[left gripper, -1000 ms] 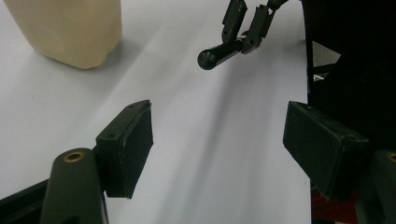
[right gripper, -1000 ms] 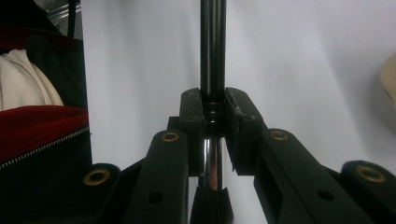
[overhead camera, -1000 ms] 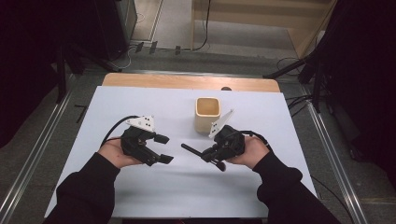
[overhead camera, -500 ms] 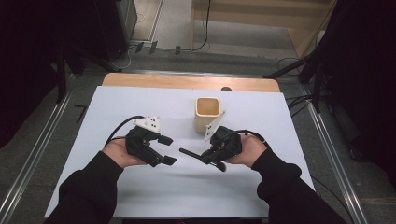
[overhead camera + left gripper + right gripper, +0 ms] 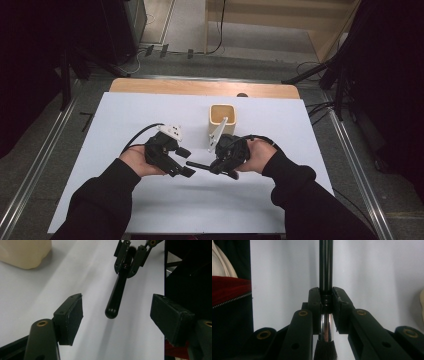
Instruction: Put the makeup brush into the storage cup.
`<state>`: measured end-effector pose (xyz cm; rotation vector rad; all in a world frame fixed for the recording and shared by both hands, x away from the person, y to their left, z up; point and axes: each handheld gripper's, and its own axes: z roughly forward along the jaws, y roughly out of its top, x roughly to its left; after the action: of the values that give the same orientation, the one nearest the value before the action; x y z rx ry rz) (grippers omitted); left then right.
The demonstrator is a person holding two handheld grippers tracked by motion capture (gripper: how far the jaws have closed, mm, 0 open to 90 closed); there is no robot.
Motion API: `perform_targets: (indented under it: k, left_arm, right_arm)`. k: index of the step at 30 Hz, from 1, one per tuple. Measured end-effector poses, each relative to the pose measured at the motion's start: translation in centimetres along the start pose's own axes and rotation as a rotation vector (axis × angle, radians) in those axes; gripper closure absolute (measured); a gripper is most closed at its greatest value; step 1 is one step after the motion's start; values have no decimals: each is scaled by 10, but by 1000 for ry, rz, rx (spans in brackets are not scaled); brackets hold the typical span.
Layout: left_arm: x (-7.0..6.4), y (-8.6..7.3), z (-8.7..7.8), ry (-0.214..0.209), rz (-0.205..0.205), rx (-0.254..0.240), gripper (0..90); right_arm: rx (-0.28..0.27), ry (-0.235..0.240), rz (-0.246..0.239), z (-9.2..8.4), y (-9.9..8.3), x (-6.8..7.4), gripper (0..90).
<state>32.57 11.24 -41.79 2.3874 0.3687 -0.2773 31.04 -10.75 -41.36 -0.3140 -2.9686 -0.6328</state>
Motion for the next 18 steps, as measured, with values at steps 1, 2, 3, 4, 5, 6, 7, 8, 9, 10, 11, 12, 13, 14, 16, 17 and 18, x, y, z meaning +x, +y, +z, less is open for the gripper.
perform_targets:
  k: [1,2,3,4,5,6,7,8,9,10,11,12,13,14,16,17,18]
  left_arm:
    - [1,0,1,-10,-3,6,280]
    - [0,1,2,-10,-10,7,291]
    - [1,2,3,-16,-6,16,299]
    - [1,2,4,-18,-14,19,306]
    - [2,3,5,-27,-18,25,314]
    - [1,3,6,-30,-32,24,324]
    - [2,4,6,-32,-31,30,333]
    - [2,4,6,-32,-31,30,344]
    - [3,4,8,-45,-41,37,369]
    - [3,4,8,-45,-41,37,387]
    - [4,4,10,-53,-53,43,402]
    - [4,4,10,-53,-53,43,433]
    - [5,5,12,-73,-74,52,455]
    - [5,5,13,-74,-75,55,462]
    - [6,5,15,-85,-90,67,482]
    - [6,6,19,-102,-119,80,517]
    - [7,6,20,-112,-131,96,536]
  right_arm:
    - [5,-4,-12,0,1,0,789]
    - [15,-7,-7,0,3,1,789]
    - [17,-18,-23,0,4,1,789]
    - [22,-12,-31,1,5,1,789]
    - [28,-21,-40,1,6,2,789]
    - [33,-21,-47,2,7,2,789]
    - [40,-23,-53,2,8,3,789]
    - [40,-23,-53,2,8,3,789]
    - [47,-33,-64,4,10,5,789]
    - [48,-32,-71,4,11,6,789]
    - [51,-36,-68,5,11,7,788]
    - [51,-36,-68,5,11,7,788]
    - [57,-39,-79,6,12,8,788]
    - [54,-50,-96,7,12,7,789]
    - [59,-45,-91,8,12,8,788]
    - [65,-49,-103,10,13,9,789]
    - [72,-45,-92,11,13,10,788]
